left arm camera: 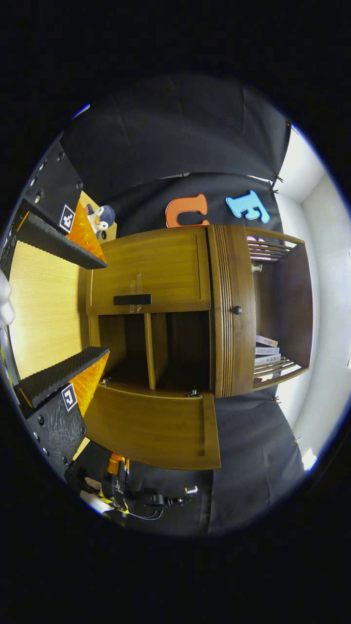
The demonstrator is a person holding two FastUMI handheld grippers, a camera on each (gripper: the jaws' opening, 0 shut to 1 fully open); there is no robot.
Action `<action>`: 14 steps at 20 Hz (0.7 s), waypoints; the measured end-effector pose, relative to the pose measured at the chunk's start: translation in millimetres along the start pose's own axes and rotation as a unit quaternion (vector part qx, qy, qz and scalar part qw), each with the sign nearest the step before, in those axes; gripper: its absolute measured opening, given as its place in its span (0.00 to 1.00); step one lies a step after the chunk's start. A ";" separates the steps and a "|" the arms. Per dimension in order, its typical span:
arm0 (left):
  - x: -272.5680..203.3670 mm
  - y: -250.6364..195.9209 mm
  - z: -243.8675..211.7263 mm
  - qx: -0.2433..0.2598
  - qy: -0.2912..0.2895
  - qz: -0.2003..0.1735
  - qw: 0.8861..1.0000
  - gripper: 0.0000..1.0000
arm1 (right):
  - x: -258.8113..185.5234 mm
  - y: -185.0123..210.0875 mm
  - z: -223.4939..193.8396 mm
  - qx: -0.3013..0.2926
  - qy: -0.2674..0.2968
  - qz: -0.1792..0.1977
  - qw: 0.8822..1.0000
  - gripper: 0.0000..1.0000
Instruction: Open the right door of the double-door shoe cabinet with the right hand, and open the left door with the left hand.
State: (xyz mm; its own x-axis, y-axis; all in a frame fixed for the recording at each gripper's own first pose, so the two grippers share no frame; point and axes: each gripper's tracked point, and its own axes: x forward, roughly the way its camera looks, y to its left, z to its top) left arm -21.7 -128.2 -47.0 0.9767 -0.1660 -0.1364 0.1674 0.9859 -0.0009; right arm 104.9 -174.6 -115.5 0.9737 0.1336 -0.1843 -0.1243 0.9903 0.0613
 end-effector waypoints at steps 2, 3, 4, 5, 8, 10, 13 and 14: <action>1.7 -3.6 1.7 -0.003 -0.004 0.002 1.000 0.96 | 2.9 -3.5 2.3 -0.006 0.004 0.021 1.000 0.04; 2.8 -6.3 2.7 -0.005 -0.005 0.003 1.000 0.96 | 3.4 -4.3 3.9 -0.009 0.005 0.029 1.000 0.04; 3.8 -9.5 3.2 -0.007 -0.006 0.004 1.000 0.96 | 4.1 -6.9 2.0 -0.010 0.008 0.037 0.999 0.04; 6.1 -12.0 4.1 -0.008 -0.006 0.005 1.000 0.96 | 3.4 -7.1 1.3 -0.012 0.012 0.043 0.999 0.04; 10.5 -19.2 9.8 -0.009 -0.012 0.004 1.000 0.96 | -5.0 -13.4 -1.4 -0.030 0.018 0.042 0.998 0.11; 14.1 -22.4 13.3 -0.010 -0.017 0.002 1.000 0.96 | -17.6 -17.5 -4.6 -0.027 0.022 0.040 0.999 0.12; 21.3 -18.2 16.1 -0.006 -0.020 0.000 1.000 0.96 | -43.3 -24.3 0.2 -0.034 0.020 0.017 0.999 0.38; 23.9 -15.2 16.1 -0.005 -0.021 0.000 1.000 0.96 | -53.8 -27.7 5.5 -0.036 0.015 -0.002 0.999 0.51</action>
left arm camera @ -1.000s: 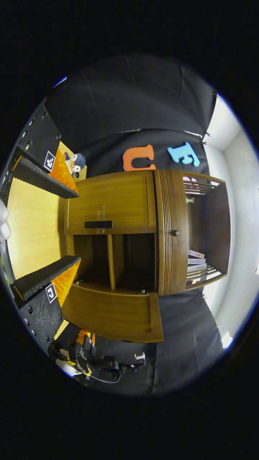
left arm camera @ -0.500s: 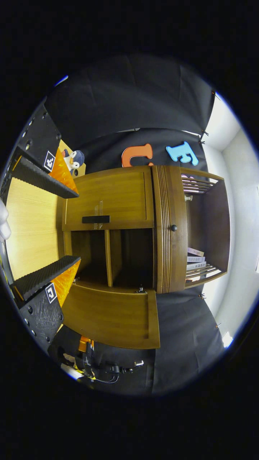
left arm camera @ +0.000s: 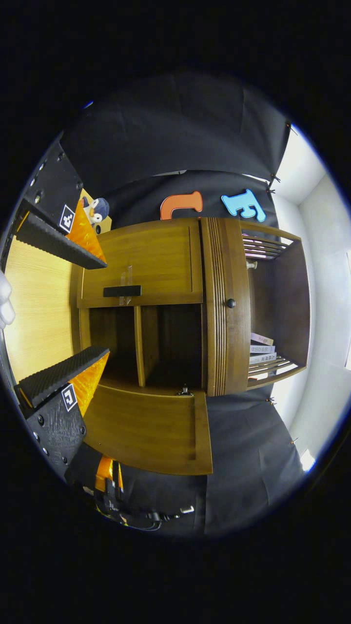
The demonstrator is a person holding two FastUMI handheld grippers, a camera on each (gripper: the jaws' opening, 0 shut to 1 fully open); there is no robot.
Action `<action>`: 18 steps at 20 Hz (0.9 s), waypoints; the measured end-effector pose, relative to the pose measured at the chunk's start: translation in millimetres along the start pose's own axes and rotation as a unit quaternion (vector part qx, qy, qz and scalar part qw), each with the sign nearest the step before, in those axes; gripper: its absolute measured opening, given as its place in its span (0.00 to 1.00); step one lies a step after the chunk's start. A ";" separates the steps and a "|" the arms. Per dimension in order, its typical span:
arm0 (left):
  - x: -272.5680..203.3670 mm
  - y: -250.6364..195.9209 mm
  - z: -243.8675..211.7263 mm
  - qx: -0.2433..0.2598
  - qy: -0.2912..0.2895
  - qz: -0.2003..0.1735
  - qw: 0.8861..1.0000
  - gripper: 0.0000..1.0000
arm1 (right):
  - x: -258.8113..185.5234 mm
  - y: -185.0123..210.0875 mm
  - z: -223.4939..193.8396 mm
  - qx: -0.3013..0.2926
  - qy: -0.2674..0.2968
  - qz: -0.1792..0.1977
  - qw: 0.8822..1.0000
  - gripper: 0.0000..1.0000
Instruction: Open the right door of the double-door shoe cabinet with the right hand, and open the left door with the left hand.
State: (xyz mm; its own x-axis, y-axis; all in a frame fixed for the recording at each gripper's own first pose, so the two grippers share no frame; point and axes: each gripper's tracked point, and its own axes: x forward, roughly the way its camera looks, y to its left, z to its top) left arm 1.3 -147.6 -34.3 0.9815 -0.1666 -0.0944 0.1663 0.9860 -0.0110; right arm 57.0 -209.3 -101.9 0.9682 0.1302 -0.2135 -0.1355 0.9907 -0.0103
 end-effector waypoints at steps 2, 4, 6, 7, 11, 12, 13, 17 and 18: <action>6.1 10.1 -0.2 0.001 0.000 0.002 1.000 0.96 | -18.4 3.7 7.7 0.025 -0.006 -0.032 0.999 0.65; 13.2 22.8 -3.3 0.003 0.003 0.004 1.000 0.96 | -36.1 19.2 16.2 0.043 -0.015 -0.048 0.998 0.86; 20.4 37.1 -3.1 0.005 0.005 0.006 1.000 0.96 | -50.7 33.8 31.9 0.045 -0.036 -0.076 0.995 0.92; 23.9 44.5 -3.2 0.009 0.005 0.007 1.000 0.96 | -56.6 42.1 37.9 0.039 -0.045 -0.090 0.994 0.94; 37.5 74.8 -4.2 0.017 0.003 0.012 1.000 0.96 | -58.8 99.9 47.7 0.043 -0.070 -0.104 0.991 1.00; 42.2 80.0 -8.2 0.017 0.005 0.010 1.000 0.96 | -55.6 114.9 44.8 0.048 -0.071 -0.102 0.991 1.00; 46.5 84.7 -11.7 0.017 0.008 0.007 1.000 0.96 | -53.4 128.6 42.8 0.057 -0.070 -0.103 0.991 1.00; 67.8 91.6 -20.1 0.017 0.013 -0.001 1.000 0.96 | -44.6 168.7 35.2 0.072 -0.056 -0.098 0.991 1.00; 78.3 91.9 -22.1 0.015 0.011 -0.005 1.000 0.96 | -42.0 173.6 36.3 0.070 -0.052 -0.098 0.991 1.00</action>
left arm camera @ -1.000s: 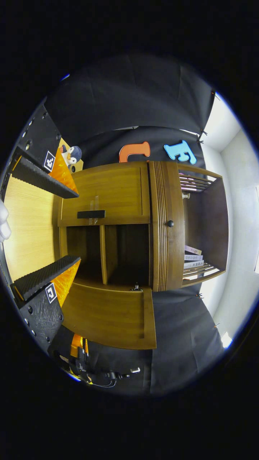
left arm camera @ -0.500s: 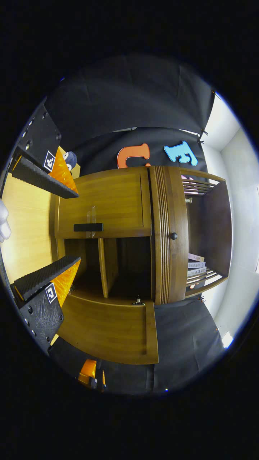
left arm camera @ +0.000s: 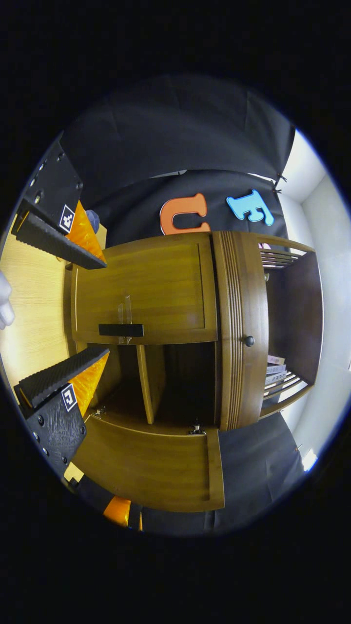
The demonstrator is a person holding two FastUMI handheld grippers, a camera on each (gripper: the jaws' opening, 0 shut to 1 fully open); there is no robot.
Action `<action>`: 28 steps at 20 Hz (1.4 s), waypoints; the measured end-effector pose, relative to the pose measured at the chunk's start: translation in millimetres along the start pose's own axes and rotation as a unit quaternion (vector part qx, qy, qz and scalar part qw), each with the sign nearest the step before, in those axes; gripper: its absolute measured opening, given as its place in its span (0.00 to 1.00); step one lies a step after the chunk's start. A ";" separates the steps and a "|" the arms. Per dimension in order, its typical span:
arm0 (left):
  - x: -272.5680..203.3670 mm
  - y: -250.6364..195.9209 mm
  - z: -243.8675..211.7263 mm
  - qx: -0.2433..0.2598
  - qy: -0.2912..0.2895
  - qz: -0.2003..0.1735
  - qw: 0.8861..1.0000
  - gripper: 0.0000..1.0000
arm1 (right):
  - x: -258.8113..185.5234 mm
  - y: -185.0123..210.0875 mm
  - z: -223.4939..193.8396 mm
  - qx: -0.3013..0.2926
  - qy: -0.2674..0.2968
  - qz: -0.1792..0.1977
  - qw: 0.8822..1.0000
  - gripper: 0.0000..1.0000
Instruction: Open the right door of the double-door shoe cabinet with the right hand, and open the left door with the left hand.
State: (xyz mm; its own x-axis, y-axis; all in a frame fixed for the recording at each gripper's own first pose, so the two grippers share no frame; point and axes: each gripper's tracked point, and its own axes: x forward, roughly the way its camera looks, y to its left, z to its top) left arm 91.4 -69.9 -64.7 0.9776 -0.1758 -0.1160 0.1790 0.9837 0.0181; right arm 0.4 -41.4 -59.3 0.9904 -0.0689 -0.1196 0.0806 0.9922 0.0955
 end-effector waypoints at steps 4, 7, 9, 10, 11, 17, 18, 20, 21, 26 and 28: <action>48.4 -3.2 -9.6 -0.006 0.000 -0.012 1.000 0.96 | 2.4 9.5 3.7 -0.004 0.009 -0.010 1.000 1.00; 88.6 -10.9 -18.4 -0.015 0.001 -0.023 1.000 0.96 | 2.0 9.4 9.9 -0.010 0.010 -0.026 1.000 1.00; 118.5 -18.8 -29.2 -0.026 0.003 -0.031 0.999 0.96 | 2.8 14.3 21.0 -0.015 0.013 -0.035 0.999 1.00; 133.5 -22.7 -35.8 -0.032 0.007 -0.034 0.999 0.96 | 6.1 14.1 24.2 -0.018 0.013 -0.039 0.999 1.00; 147.6 -25.4 -38.8 -0.038 0.003 -0.035 0.999 0.96 | 7.5 13.2 25.9 -0.021 0.015 -0.044 0.999 1.00; 200.3 -42.9 -52.5 -0.048 0.001 -0.046 0.998 1.00 | 0.9 -3.2 21.4 -0.037 0.027 -0.079 0.996 1.00; 205.6 -44.3 -53.1 -0.046 0.003 -0.046 0.998 0.95 | 0.2 -5.0 19.5 -0.038 0.029 -0.082 0.996 1.00; 211.3 -50.3 -51.5 -0.040 -0.001 -0.053 0.998 0.84 | 0.7 -5.7 16.9 -0.036 0.032 -0.084 0.995 1.00; 215.2 -48.3 -50.8 -0.034 -0.001 -0.051 0.998 0.73 | 0.6 -5.2 17.2 -0.035 0.033 -0.084 0.995 1.00; 224.9 -51.4 -47.5 -0.018 -0.010 -0.050 0.999 0.44 | 1.7 -5.2 16.8 -0.036 0.030 -0.080 0.996 1.00; 222.4 -50.5 -47.7 -0.007 -0.014 -0.052 0.999 0.32 | 1.7 -4.7 17.5 -0.031 0.029 -0.077 0.996 1.00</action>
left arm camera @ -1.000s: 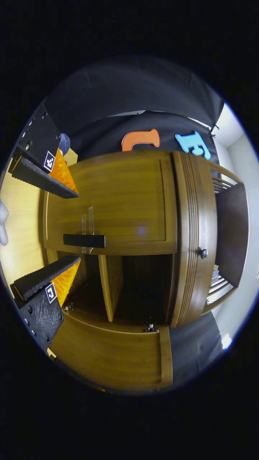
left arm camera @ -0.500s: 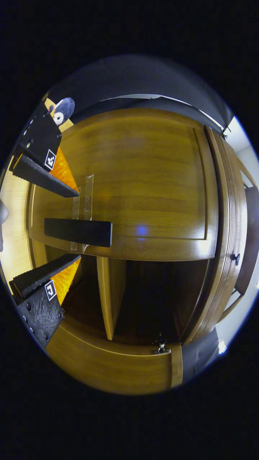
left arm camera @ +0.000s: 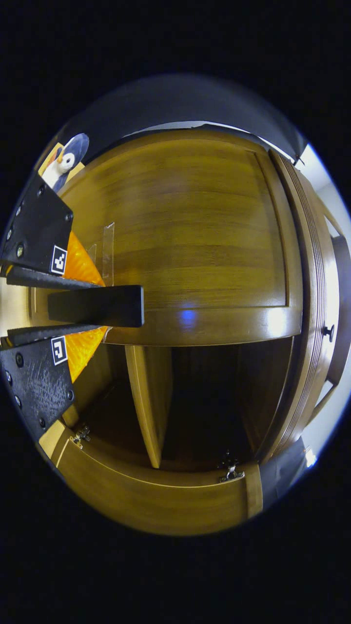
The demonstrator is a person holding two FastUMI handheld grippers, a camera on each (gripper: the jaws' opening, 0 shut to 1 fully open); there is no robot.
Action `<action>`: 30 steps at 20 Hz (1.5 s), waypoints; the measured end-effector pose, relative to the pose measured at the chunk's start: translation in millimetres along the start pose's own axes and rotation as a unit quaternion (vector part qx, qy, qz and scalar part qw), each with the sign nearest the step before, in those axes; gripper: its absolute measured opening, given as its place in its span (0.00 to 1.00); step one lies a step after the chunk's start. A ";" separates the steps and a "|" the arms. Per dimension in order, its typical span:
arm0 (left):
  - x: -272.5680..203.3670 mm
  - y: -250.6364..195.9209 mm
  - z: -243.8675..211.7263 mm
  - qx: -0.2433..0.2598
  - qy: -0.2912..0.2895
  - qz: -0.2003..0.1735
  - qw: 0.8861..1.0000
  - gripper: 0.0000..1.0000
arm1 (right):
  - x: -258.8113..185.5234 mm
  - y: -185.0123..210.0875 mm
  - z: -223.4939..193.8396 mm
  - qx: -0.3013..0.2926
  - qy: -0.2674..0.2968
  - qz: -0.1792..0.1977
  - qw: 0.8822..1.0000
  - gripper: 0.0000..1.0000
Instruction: Open the right door of the double-door shoe cabinet with the right hand, and open the left door with the left hand.
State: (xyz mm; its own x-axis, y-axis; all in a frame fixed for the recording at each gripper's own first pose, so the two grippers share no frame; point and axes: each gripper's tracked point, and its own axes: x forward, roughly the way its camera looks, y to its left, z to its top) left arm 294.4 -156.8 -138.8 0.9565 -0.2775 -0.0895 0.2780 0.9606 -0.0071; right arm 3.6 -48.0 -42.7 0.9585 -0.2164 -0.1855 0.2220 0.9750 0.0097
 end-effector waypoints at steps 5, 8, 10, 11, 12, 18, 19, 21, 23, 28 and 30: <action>-7.2 0.4 -0.8 -0.011 0.008 -0.004 1.000 0.19 | -1.8 0.3 0.6 0.001 0.000 0.008 1.000 1.00; -20.5 2.9 -3.4 -0.008 0.011 -0.009 1.000 0.19 | -2.4 -0.7 -0.5 0.001 0.001 0.014 1.000 1.00; -29.7 3.4 -3.8 -0.008 0.011 -0.011 1.000 0.19 | -8.6 -3.4 -3.4 0.004 0.001 0.017 1.000 1.00; -34.4 4.8 -4.6 -0.008 0.011 -0.011 1.000 0.19 | -12.6 -4.6 -4.6 0.006 0.000 0.019 1.000 1.00; -40.4 5.9 -4.9 -0.008 0.011 -0.012 1.000 0.19 | -14.2 -3.8 -6.2 0.006 0.001 0.023 1.000 1.00; -78.9 16.1 -8.5 -0.010 0.013 -0.007 1.000 0.19 | -25.6 3.1 -13.1 -0.004 0.009 0.049 0.999 1.00; -84.7 19.5 -9.8 -0.009 0.013 -0.006 1.000 0.19 | -27.3 5.1 -13.5 -0.006 0.009 0.054 0.998 1.00; -99.5 25.4 -11.6 -0.009 0.013 -0.001 1.000 0.19 | -30.7 10.0 -13.9 -0.009 0.008 0.064 0.998 1.00; -111.4 31.0 -13.2 -0.014 0.015 0.002 1.000 0.19 | -34.1 15.1 -14.2 -0.010 0.007 0.074 0.997 1.00; -140.9 48.4 -15.4 -0.017 0.016 0.011 1.000 0.19 | -38.7 28.7 -18.1 -0.014 0.007 0.094 0.995 1.00; -152.2 56.3 -16.7 -0.018 0.016 0.016 1.000 0.19 | -41.2 34.8 -19.8 -0.014 0.007 0.102 0.995 1.00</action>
State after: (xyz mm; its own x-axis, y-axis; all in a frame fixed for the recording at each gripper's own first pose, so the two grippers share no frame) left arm 163.1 -60.2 -142.2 0.9616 -0.2456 -0.1227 0.2426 0.9694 -0.0384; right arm -31.7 -4.2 -54.2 0.9804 -0.0131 -0.1967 0.0176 0.9996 0.0210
